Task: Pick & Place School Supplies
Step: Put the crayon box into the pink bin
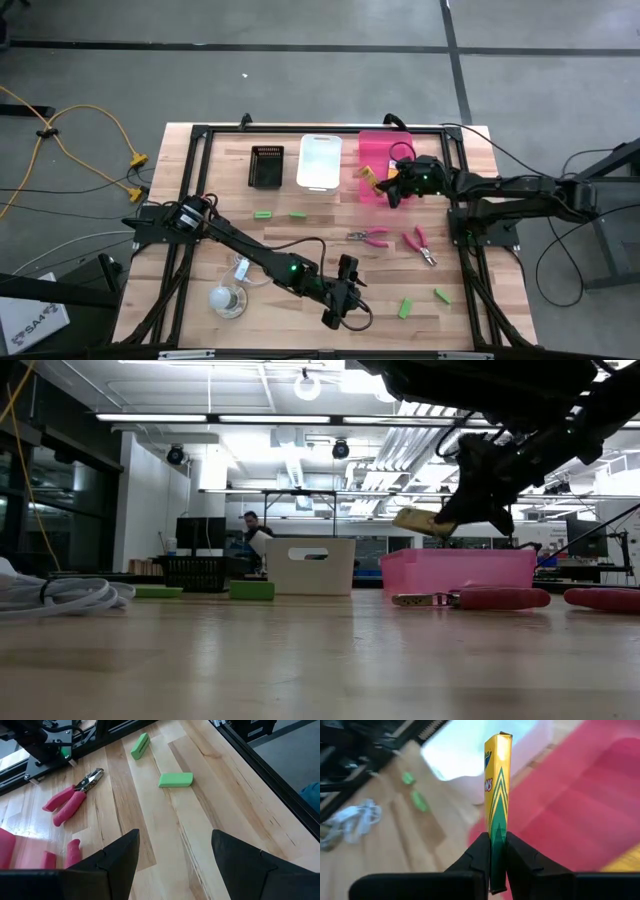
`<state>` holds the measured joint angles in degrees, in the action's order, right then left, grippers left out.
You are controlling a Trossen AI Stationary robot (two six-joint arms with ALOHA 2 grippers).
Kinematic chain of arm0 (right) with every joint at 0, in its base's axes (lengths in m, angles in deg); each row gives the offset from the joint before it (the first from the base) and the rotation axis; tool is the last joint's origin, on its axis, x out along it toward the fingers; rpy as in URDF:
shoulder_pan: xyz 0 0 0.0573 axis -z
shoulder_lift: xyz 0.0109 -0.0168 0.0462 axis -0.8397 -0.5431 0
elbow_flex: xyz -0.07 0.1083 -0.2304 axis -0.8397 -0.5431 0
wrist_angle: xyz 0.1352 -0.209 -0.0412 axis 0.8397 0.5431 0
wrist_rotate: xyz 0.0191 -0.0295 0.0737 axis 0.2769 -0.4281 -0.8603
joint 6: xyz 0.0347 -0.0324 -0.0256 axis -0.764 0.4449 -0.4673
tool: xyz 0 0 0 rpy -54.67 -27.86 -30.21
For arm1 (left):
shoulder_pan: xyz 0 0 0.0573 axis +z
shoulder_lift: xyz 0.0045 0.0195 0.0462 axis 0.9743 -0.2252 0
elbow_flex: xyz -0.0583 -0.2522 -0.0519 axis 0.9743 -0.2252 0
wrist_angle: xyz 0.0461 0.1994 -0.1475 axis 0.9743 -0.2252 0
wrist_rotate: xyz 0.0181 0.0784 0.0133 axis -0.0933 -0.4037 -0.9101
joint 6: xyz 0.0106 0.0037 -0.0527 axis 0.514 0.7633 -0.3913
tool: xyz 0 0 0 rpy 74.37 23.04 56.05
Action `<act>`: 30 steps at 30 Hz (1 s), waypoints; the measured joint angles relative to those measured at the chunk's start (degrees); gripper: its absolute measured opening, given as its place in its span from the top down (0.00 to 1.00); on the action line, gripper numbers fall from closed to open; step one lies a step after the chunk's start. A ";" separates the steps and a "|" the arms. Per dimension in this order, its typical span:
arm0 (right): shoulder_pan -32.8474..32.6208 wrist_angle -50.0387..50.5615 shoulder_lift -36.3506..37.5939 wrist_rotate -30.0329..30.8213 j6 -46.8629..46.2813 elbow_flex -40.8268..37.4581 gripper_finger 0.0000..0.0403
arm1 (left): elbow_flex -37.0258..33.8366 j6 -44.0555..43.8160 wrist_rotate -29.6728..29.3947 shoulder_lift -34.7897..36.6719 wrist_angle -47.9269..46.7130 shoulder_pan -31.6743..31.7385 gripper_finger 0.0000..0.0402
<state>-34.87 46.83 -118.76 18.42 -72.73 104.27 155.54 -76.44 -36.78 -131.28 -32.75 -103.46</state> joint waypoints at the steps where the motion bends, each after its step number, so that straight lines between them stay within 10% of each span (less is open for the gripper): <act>1: 0.25 0.82 0.00 0.77 0.18 0.00 0.91 | 0.00 0.00 0.00 0.00 0.00 0.00 0.40; 30: 11.28 4.67 -7.62 8.04 3.63 4.04 0.91 | 0.00 -0.64 -0.12 -0.02 0.00 0.11 0.40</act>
<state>-23.59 51.49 -126.38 26.46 -69.10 108.30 155.54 -77.09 -36.90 -131.30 -32.75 -103.35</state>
